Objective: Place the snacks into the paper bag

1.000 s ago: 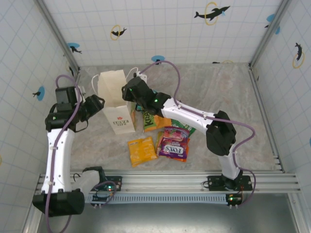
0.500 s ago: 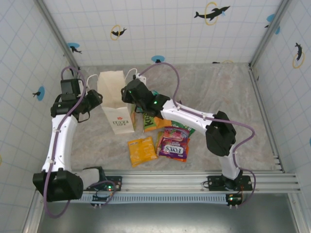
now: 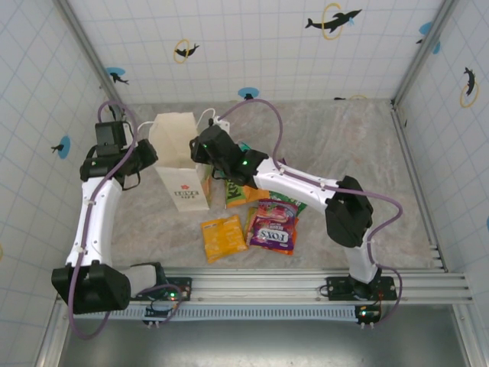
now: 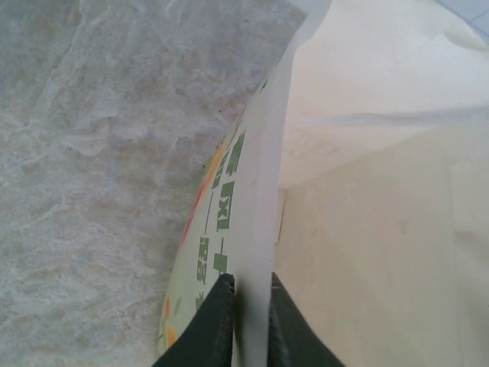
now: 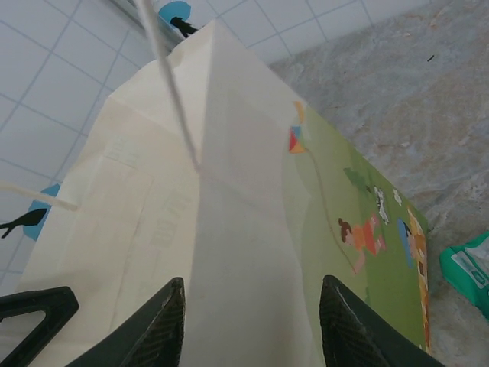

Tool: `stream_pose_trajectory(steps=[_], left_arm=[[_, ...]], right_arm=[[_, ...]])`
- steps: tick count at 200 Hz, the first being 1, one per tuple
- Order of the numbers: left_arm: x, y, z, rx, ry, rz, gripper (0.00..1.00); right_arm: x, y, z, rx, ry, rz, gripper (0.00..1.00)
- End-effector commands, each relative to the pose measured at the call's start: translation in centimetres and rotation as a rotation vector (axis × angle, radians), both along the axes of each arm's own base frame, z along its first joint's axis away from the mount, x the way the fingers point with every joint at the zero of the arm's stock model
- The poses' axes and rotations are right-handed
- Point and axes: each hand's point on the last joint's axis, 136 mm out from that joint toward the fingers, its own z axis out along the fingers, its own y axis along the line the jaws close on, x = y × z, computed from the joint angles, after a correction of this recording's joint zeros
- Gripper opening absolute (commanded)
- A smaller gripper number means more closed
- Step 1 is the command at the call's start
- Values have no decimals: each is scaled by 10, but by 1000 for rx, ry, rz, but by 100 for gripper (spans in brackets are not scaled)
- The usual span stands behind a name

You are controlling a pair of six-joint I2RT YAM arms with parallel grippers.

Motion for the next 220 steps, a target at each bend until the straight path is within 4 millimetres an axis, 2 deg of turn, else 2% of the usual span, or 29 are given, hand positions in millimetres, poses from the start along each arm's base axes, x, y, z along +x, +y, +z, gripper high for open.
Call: stream_pose_trajectory(steps=[1, 17, 65, 85, 115, 134, 154, 157, 176, 194, 209, 220], left_arm=[[5, -3, 15, 16, -43, -53, 9], [6, -1, 15, 45, -34, -63, 3], [13, 4, 8, 110, -19, -99, 0], [14, 6, 6, 137, -14, -104, 0], [12, 12, -3, 176, 13, -103, 0], [12, 14, -4, 196, 19, -104, 0], [13, 14, -3, 198, 17, -114, 0], [13, 14, -3, 199, 17, -114, 0], [13, 12, -3, 192, 14, -122, 0], [12, 9, -5, 183, 13, -133, 0], [10, 8, -6, 178, 14, -140, 0], [8, 7, -7, 173, 20, -145, 0]], right_arm=[[-9, -6, 23, 24, -43, -8, 49], [-13, -7, 24, 18, -45, -7, 49], [-23, -4, 23, 4, -51, 21, 51], [-25, -7, 28, -25, -80, 37, 58], [-32, -25, 45, -75, -188, 65, 72], [-44, -39, 59, -50, -246, 96, 74], [-63, -57, 61, -35, -279, 152, 77], [-65, -59, 68, -13, -297, 158, 77], [-75, -84, 74, -9, -331, 167, 77], [-80, -111, 67, -42, -333, 171, 77], [-77, -136, 57, -36, -299, 171, 76], [-73, -154, 38, -52, -236, 178, 75]])
